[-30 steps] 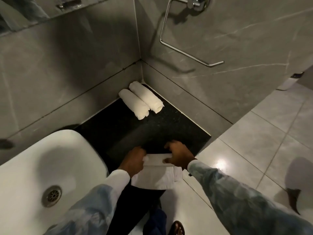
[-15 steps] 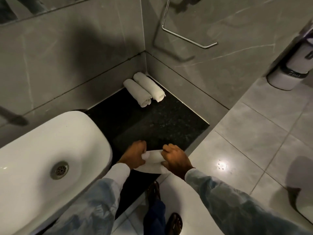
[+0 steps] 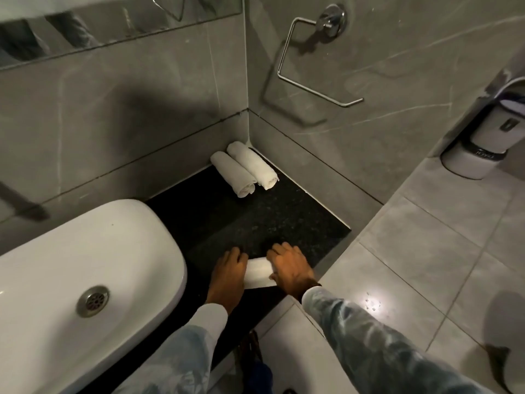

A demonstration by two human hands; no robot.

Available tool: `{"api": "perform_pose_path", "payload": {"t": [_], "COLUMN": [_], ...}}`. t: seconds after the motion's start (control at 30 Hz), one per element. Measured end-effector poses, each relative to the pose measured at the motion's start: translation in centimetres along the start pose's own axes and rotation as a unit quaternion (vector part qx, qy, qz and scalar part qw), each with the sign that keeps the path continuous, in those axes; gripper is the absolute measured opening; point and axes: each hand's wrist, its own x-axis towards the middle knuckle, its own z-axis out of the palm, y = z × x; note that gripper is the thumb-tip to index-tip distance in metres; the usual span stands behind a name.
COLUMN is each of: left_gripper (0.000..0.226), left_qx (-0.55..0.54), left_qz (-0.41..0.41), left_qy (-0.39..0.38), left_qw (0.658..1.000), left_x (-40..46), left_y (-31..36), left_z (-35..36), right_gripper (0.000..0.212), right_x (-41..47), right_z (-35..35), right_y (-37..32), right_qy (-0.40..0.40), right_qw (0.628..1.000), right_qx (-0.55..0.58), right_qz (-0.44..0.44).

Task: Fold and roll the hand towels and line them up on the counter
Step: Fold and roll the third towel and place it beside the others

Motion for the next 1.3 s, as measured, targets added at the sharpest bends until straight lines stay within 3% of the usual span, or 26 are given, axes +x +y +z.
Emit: {"api": "perform_pose_path", "payload": {"t": [0.2,0.3,0.43,0.57,0.83,0.97,1.07,1.2,1.3], "left_gripper": [0.044,0.054,0.054,0.053,0.054,0.046,0.041,0.043,0.039], "left_qx": [-0.059,-0.046,0.055,0.019,0.138,0.225,0.256,0.243,0.188], "left_qz": [0.009,-0.035,-0.004,-0.022,0.063,0.156,0.179,0.196,0.202], "left_qy": [-0.123,-0.125,-0.127,-0.151,-0.174,-0.118,-0.083,-0.073,-0.062], "left_qw": [0.991,0.990,0.990,0.988,0.973,0.955,0.946,0.947,0.959], "left_x": [0.4,0.3,0.1,-0.4,1.0,6.2,12.4,20.6,25.0], "left_y": [-0.8,0.1,0.9,1.1,0.3,-3.2,-7.5,-13.6,-16.1], "left_z": [-2.0,-2.1,-1.9,-1.7,-3.2,-6.0,-8.9,-10.6,-12.2], "right_gripper": [0.049,0.041,0.052,0.049,0.056,0.047,0.063,0.079,0.080], "right_x": [-1.9,-1.8,-1.0,-1.2,1.0,5.3,10.7,18.6,24.3], "right_z": [0.8,-0.9,-2.0,-1.1,-2.7,-4.4,-5.6,-5.9,-6.3], "right_y": [-0.3,0.4,1.0,0.8,0.7,-0.9,-2.5,-4.6,-5.3], "right_qy": [-0.015,-0.063,-0.073,-0.100,-0.171,-0.133,-0.060,0.034,0.020], "right_qw": [1.000,0.994,0.997,0.995,0.984,0.985,0.987,0.985,0.991], "right_qx": [0.027,0.085,0.028,0.008,0.034,0.079,0.132,0.155,0.127], "right_qz": [-0.005,0.011,0.006,0.010,0.033,0.073,0.067,0.060,0.046]}}
